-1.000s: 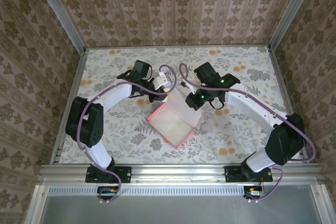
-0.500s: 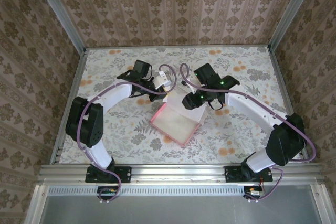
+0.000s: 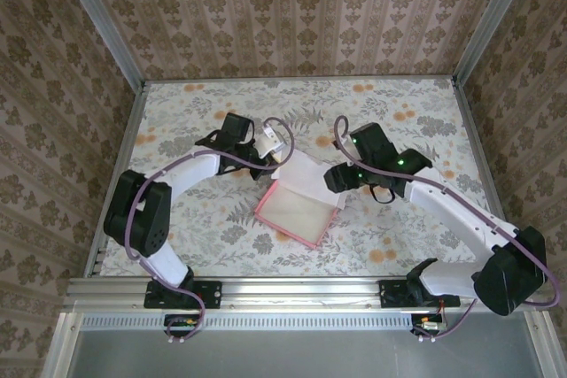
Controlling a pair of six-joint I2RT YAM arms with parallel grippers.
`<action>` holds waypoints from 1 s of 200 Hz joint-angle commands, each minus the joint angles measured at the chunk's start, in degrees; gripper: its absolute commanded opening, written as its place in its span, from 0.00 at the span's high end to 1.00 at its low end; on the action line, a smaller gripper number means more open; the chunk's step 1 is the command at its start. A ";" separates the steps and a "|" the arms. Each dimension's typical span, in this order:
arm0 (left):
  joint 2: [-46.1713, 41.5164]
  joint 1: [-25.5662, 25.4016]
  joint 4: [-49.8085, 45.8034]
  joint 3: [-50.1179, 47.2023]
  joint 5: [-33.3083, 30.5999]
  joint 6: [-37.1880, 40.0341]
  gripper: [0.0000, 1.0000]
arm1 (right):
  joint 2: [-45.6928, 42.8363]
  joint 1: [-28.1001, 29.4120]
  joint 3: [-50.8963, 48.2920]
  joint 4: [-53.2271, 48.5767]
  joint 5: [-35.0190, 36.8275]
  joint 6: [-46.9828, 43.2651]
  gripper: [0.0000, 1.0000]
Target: Fold the paper box
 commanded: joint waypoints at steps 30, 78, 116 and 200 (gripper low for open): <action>-2.37 -1.10 2.71 -2.05 -2.55 -4.61 0.94 | -0.05 -0.36 -3.96 2.60 -0.03 4.99 0.45; -3.58 -2.43 3.54 -3.26 -5.76 -7.83 0.90 | 1.25 -0.32 -4.73 3.57 5.32 10.56 0.65; -5.78 -4.32 5.87 -5.67 -9.21 -12.79 0.89 | 0.77 -0.19 -4.52 1.81 8.21 15.37 0.66; -7.58 -5.87 2.40 -5.74 -10.10 -13.56 0.77 | 1.03 0.43 -4.38 -1.61 7.88 15.16 0.65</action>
